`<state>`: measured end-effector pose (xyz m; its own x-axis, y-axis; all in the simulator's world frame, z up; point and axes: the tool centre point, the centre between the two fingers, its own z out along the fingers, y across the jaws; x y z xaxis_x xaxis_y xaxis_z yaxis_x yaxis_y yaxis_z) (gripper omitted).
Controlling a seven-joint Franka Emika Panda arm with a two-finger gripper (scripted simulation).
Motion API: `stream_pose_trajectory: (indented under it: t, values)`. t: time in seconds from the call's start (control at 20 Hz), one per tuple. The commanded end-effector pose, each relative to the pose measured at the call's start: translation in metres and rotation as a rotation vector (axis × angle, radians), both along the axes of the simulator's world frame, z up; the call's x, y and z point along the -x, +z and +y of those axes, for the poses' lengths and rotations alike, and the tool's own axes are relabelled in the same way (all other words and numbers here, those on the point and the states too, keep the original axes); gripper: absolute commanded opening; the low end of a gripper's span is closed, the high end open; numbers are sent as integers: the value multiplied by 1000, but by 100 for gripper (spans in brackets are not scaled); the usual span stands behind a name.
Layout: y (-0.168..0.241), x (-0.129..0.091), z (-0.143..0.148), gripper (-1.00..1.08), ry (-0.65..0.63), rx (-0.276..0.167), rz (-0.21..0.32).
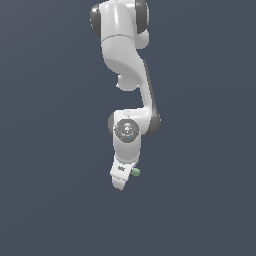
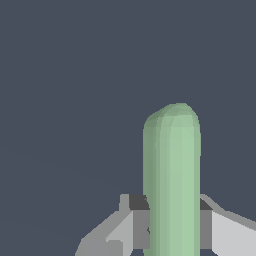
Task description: Pick up the object and move it to a goal position.
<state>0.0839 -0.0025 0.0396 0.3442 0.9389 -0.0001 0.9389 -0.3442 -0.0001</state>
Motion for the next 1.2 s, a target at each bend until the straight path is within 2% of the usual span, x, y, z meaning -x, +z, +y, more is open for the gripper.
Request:
stream_pose_trajectory:
  t: [0.0,0.6,0.9,1.15]
  values:
    - [0,0,0,-100,0,0,0]
    - [7,7,-3,-100,0,0,0]
    - [21,22,-9,-100,0,0,0]
    - [41,43,-17,-100,0,1,0]
